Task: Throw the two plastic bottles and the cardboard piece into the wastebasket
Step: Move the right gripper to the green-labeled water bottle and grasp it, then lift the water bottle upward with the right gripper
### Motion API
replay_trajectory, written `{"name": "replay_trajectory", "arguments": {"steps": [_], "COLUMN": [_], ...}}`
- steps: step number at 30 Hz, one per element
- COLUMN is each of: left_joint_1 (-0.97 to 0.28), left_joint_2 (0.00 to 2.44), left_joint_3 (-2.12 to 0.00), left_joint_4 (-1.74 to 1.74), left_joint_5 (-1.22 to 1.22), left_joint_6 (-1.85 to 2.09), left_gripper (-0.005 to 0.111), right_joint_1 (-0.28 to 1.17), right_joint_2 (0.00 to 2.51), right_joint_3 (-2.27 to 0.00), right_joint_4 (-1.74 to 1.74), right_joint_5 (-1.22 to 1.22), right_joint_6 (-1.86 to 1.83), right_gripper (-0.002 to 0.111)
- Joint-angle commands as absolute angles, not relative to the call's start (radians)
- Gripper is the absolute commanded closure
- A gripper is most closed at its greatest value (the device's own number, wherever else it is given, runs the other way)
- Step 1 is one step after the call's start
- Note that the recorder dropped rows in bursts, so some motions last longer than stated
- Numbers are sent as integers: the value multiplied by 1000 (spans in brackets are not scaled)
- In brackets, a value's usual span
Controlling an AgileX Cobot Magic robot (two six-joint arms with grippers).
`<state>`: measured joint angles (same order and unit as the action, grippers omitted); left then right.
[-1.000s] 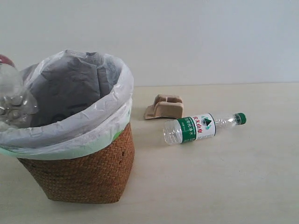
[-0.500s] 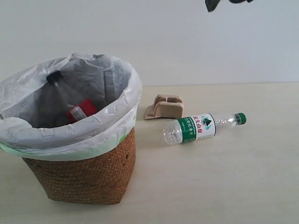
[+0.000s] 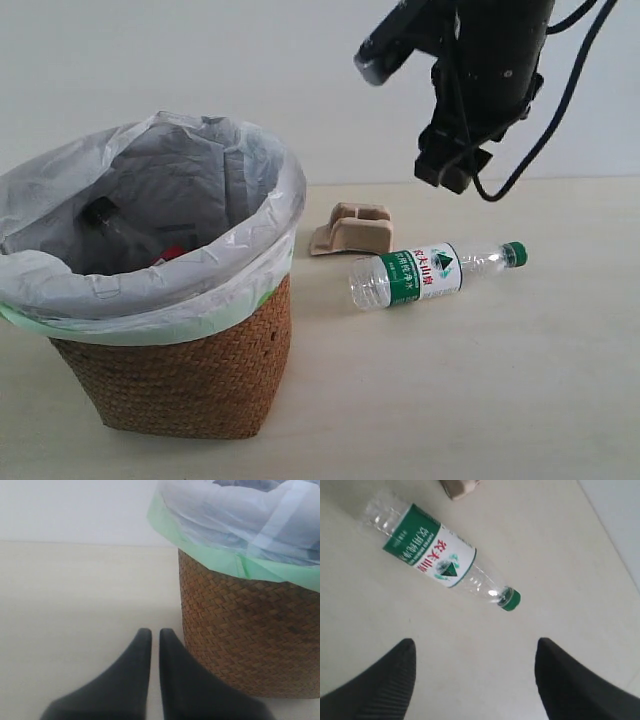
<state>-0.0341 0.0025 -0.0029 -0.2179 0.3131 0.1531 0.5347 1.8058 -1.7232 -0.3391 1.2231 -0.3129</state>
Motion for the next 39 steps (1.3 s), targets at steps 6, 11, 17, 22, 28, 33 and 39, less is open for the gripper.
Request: {"name": "replay_trajectory", "arguments": {"steps": [6, 11, 17, 22, 28, 33, 39], "left_joint_1": [-31, -31, -31, -31, -31, -31, -31], "left_joint_2": [0, 0, 0, 0, 0, 0, 0], "left_joint_3": [0, 0, 0, 0, 0, 0, 0], "left_joint_4": [-216, -216, -216, -216, -216, -216, -216], "left_joint_5": [310, 310, 310, 310, 310, 310, 310], "left_joint_6": [144, 144, 144, 144, 144, 144, 144], "left_gripper": [101, 101, 101, 101, 101, 101, 101], "right_joint_1": [529, 529, 529, 529, 529, 529, 529], "right_joint_2": [1915, 1963, 2041, 2096, 2167, 2220, 2253], "right_joint_3": [-1645, -1634, -1634, -1634, -1634, -1634, -1634], "right_joint_4": [-469, -473, -473, -473, -466, -466, -460], "right_joint_5": [1190, 1073, 986, 932, 879, 844, 845], "right_joint_6": [-378, -403, -430, -467, -507, -507, -498], "right_gripper": [48, 48, 48, 48, 48, 48, 48]}}
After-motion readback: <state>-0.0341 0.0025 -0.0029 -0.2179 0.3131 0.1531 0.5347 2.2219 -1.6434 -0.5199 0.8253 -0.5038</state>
